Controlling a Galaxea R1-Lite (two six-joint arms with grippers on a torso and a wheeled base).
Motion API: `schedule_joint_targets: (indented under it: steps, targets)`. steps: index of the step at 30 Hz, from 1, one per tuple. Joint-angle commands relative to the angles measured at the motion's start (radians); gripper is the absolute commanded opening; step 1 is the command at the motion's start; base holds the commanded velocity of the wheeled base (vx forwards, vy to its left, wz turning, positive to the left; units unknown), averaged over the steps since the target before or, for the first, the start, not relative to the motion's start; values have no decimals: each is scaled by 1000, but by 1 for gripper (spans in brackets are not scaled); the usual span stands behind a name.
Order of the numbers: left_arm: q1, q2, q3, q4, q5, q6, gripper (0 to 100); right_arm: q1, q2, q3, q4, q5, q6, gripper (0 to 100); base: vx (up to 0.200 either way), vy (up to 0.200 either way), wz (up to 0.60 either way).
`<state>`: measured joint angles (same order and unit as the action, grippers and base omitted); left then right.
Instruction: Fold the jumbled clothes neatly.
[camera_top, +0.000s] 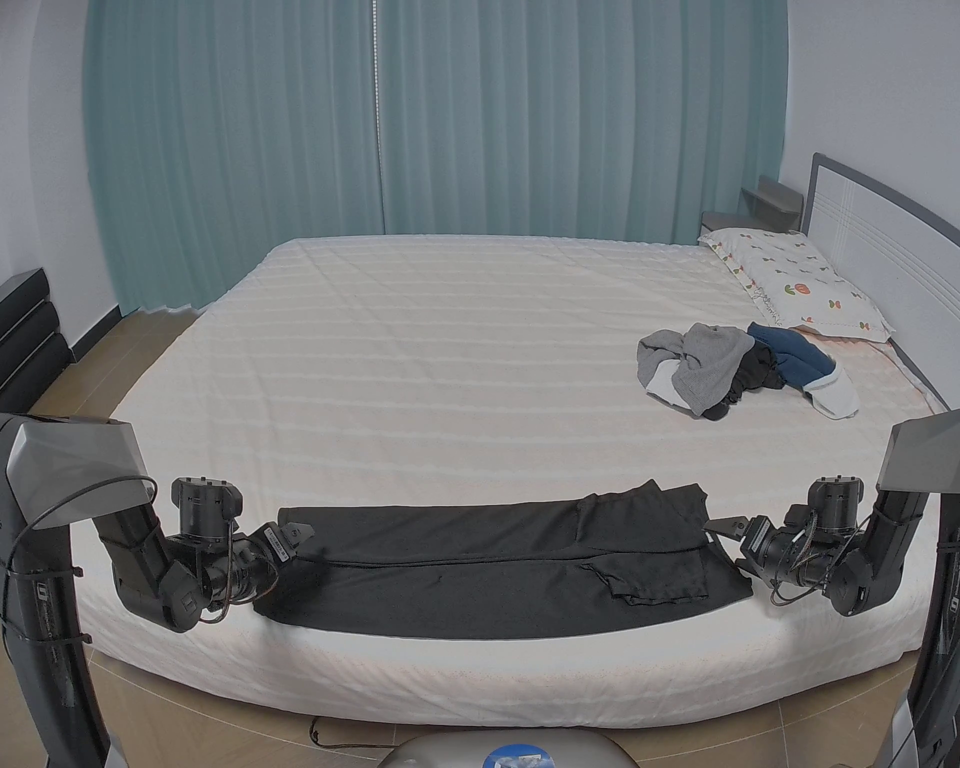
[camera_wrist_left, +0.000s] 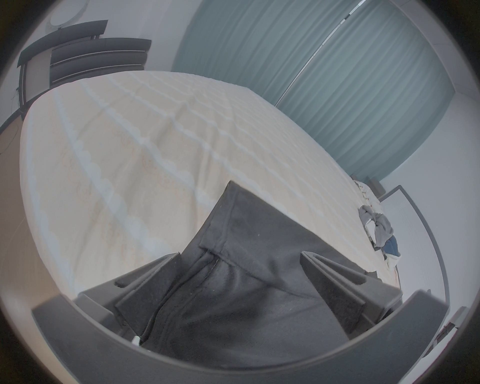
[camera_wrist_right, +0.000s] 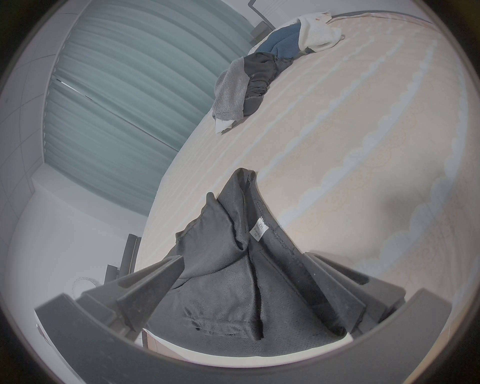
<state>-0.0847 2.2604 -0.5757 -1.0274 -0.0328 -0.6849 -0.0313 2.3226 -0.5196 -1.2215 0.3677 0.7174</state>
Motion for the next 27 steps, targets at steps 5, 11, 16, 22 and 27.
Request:
schedule_joint_targets:
  steps: [5,11,16,22,27]
  targets:
    - [-3,31,33,-26,-6,19,100,4,1,1,-1,0,0,100,0,0,0]
    - [-12,53,89,-117,-12,90,100,4,0,1,-1,0,-1,100,0,0,0]
    - [-10,71,131,-161,-12,159,100,5,1,3,-1,0,-1,100,0,0,0]
    - [-12,120,126,-201,5,203,100,5,0,3,-1,0,-1,100,0,0,0]
    - [-7,123,129,-201,11,205,100,5,-2,4,-1,-1,-1,100,0,0,0]
